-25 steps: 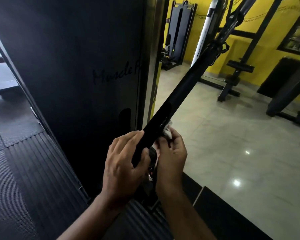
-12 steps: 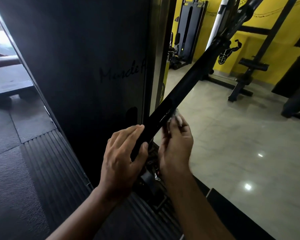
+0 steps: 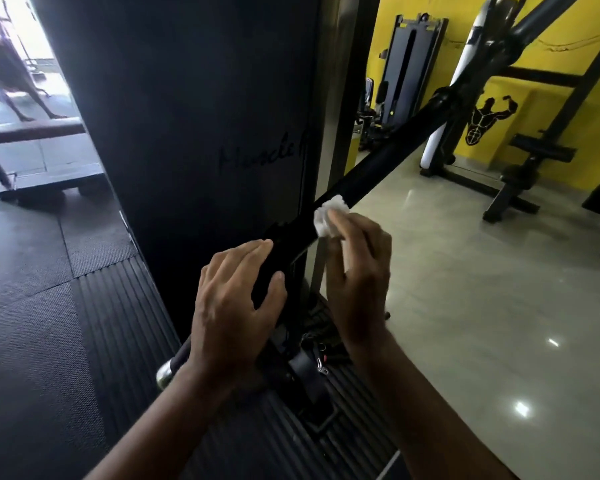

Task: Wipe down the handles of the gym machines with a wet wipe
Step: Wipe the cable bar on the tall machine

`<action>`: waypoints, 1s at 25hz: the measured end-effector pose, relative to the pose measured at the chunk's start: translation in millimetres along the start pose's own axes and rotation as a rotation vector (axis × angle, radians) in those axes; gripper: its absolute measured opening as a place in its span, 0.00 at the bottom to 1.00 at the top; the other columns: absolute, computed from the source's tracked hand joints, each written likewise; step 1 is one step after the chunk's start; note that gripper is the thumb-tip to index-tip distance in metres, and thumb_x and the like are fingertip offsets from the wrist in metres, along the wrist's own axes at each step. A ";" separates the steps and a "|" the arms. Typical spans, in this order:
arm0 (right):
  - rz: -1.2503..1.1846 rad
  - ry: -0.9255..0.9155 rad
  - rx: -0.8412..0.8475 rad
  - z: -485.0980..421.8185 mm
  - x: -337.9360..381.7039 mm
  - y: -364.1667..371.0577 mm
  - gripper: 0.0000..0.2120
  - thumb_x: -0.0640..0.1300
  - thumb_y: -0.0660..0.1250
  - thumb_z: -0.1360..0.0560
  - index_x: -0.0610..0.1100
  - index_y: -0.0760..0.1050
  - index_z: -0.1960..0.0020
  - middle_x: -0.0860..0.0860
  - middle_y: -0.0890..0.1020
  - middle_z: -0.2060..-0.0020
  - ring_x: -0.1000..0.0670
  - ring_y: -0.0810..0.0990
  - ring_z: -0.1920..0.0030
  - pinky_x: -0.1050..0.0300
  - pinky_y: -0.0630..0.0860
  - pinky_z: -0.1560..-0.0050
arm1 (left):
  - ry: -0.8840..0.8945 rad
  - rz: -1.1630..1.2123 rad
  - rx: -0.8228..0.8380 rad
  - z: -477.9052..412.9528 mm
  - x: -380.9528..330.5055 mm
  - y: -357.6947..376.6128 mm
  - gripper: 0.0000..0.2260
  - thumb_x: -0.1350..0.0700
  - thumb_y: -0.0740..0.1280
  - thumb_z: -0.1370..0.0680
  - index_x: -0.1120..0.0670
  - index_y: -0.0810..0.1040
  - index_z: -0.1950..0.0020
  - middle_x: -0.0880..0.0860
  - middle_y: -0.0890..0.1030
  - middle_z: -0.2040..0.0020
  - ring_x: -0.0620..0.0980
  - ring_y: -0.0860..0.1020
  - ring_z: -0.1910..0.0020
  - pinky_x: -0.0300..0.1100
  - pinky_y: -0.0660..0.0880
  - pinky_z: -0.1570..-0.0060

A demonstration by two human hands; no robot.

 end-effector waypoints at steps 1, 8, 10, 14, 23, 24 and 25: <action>0.026 -0.103 0.031 -4.4 5.1 -0.6 0.12 0.36 0.68 0.22 0.36 0.79 0.39 0.43 0.80 0.43 0.44 0.76 0.43 0.52 0.76 0.43 | 0.001 -0.020 -0.009 -1.4 -1.1 -2.1 0.17 0.51 0.66 0.22 0.55 0.77 0.34 0.50 0.79 0.38 0.46 0.73 0.38 0.49 0.73 0.40; 0.049 -0.429 0.303 -40.3 31.5 12.6 0.11 0.40 0.65 0.20 0.38 0.81 0.41 0.43 0.82 0.43 0.41 0.78 0.43 0.49 0.75 0.41 | -0.018 -0.156 -0.003 -10.6 -12.2 -11.9 0.16 0.50 0.66 0.23 0.52 0.78 0.36 0.46 0.80 0.40 0.44 0.73 0.39 0.42 0.63 0.37; -0.013 -0.477 0.525 -61.4 36.9 19.0 0.12 0.40 0.64 0.22 0.41 0.81 0.42 0.46 0.83 0.44 0.44 0.79 0.43 0.47 0.76 0.41 | -0.045 -0.161 -0.016 -18.3 -12.2 -15.4 0.15 0.49 0.66 0.23 0.51 0.79 0.39 0.46 0.81 0.42 0.45 0.73 0.40 0.42 0.63 0.39; 0.125 -0.283 0.770 -111.8 29.2 33.1 0.12 0.38 0.63 0.22 0.48 0.79 0.42 0.50 0.82 0.49 0.49 0.80 0.50 0.48 0.79 0.50 | -0.046 -0.124 -0.007 -36.5 -13.7 -12.0 0.14 0.49 0.67 0.23 0.52 0.79 0.39 0.47 0.80 0.42 0.46 0.74 0.40 0.40 0.62 0.39; 0.232 -0.298 1.131 -130.5 21.9 67.3 0.12 0.38 0.59 0.20 0.55 0.74 0.47 0.60 0.73 0.58 0.59 0.73 0.57 0.63 0.73 0.54 | -0.061 -0.125 0.017 -52.3 -7.5 -5.7 0.15 0.50 0.66 0.24 0.51 0.79 0.39 0.46 0.80 0.43 0.46 0.73 0.40 0.42 0.62 0.38; 0.230 -0.323 1.138 -128.8 23.5 66.9 0.12 0.38 0.59 0.20 0.55 0.74 0.47 0.61 0.72 0.59 0.60 0.73 0.58 0.62 0.73 0.54 | -0.072 -0.122 0.014 -52.2 -9.2 -5.3 0.15 0.51 0.66 0.24 0.52 0.79 0.39 0.46 0.80 0.43 0.46 0.73 0.40 0.41 0.62 0.38; 0.259 -0.329 1.109 -133.3 19.6 64.0 0.12 0.39 0.59 0.20 0.55 0.74 0.47 0.60 0.73 0.58 0.59 0.74 0.57 0.60 0.74 0.54 | -0.083 -0.118 0.010 -52.5 -10.8 -4.6 0.15 0.51 0.66 0.24 0.52 0.79 0.39 0.46 0.80 0.43 0.45 0.73 0.40 0.41 0.62 0.38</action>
Point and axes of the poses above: each hand's wrist, its own z-axis away from the middle knuckle, its own y-axis out of the palm, x = y × z, the point moved 8 cm from there along -z, towards the middle knuckle
